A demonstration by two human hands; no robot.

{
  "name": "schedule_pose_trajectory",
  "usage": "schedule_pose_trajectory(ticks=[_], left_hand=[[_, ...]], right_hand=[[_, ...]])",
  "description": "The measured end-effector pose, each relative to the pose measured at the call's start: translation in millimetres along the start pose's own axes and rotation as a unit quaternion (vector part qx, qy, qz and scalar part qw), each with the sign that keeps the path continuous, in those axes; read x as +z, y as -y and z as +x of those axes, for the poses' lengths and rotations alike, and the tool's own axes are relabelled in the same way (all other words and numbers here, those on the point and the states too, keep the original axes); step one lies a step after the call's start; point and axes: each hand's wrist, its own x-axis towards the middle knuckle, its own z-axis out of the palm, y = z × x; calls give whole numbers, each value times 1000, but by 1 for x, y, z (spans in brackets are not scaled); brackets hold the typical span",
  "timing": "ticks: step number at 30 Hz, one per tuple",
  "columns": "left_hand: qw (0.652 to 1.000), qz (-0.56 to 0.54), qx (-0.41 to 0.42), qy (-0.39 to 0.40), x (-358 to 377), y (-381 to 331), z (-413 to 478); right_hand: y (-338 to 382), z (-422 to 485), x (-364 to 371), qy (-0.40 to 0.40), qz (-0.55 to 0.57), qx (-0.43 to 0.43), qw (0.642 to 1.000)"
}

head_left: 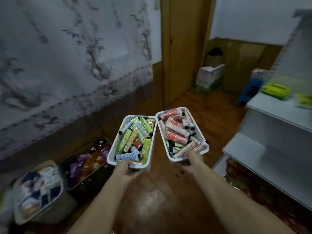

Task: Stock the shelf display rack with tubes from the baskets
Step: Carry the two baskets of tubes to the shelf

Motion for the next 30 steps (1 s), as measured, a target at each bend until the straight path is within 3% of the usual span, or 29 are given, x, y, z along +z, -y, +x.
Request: schedule_pose_trajectory(ticks=[8, 15, 30], left_hand=[[975, 164, -105, 107, 121, 116, -19], [899, 364, -124, 208, 187, 190, -32], [690, 578, -227, 373, 231, 406, -206]], right_hand=[[37, -21, -180, -145, 144, -18, 979], [29, -80, -275, -232, 282, -66, 929], [-39, -219, -472, -463, 507, -145, 712]])
